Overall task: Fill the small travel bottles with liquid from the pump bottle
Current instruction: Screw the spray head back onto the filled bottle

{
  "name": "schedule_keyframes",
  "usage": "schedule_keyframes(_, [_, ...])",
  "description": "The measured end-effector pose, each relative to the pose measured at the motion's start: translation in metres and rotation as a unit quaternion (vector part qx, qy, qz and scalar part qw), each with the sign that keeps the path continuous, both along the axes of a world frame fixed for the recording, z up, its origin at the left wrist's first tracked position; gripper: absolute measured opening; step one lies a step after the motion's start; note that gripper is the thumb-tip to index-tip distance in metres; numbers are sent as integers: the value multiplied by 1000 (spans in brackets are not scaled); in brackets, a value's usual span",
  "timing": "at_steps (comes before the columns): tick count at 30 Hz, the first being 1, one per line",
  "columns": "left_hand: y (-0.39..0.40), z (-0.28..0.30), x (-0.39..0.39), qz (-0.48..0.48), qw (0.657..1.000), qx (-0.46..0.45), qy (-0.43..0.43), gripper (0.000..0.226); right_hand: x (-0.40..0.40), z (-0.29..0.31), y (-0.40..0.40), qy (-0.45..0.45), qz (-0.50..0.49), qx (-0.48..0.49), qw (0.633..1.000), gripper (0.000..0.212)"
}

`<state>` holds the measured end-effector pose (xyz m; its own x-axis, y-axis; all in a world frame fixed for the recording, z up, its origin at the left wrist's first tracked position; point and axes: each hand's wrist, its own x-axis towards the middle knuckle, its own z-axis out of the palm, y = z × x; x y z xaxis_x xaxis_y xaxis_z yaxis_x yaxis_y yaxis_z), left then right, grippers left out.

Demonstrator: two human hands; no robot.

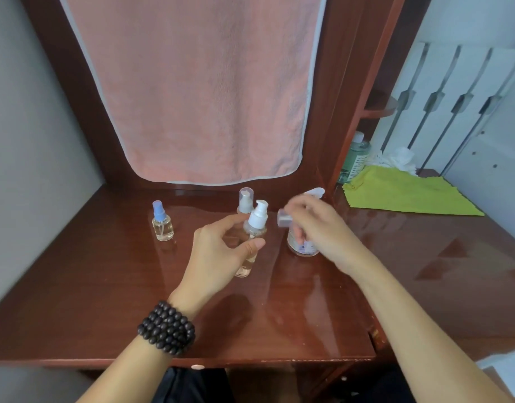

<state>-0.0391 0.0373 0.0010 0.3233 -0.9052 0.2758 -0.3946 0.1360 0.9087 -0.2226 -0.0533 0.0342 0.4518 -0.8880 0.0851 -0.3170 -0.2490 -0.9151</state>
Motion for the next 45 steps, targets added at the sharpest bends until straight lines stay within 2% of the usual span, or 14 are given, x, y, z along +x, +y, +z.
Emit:
schedule_keyframes(4, [0, 1, -9, -21, 1000, 7, 5, 35, -4, 25, 1, -165, 69, 0, 984, 29])
schedule_keyframes(8, [0, 3, -16, -36, 999, 7, 0, 34, -3, 28, 7, -223, 69, 15, 972, 17])
schedule_keyframes(11, [-1, 4, -19, -47, 999, 8, -4, 33, -2, 27, 10, -252, 75, 3, 965, 25])
schedule_keyframes(23, [-4, 9, -22, -58, 998, -22, -24, 31, -4, 23, 16, -114, 59, -114, 985, 15])
schedule_keyframes(27, [-5, 10, -19, -46, 998, -31, -26, 37, -2, 17, 14, -134, 53, -120, 982, 8])
schedule_keyframes(32, [-6, 3, -15, -40, 998, -21, -33, 25, 10, 1, 10, -167, 50, -108, 979, 10])
schedule_keyframes(36, [-10, -3, -3, -53, 998, -12, -21, 31, 19, -2, 9, -147, 59, -111, 981, 8])
schedule_keyframes(39, [-13, -11, 18, -58, 998, -10, 3, 39, 29, 3, 12, -95, 48, -154, 982, 18])
schedule_keyframes(41, [-12, -19, 35, -30, 999, -7, 32, 38, 37, 0, 14, -88, 25, -166, 982, 26])
schedule_keyframes(45, [-17, -29, 66, 47, 998, 12, 45, 36, 50, -24, 14, -70, -13, -133, 989, 23])
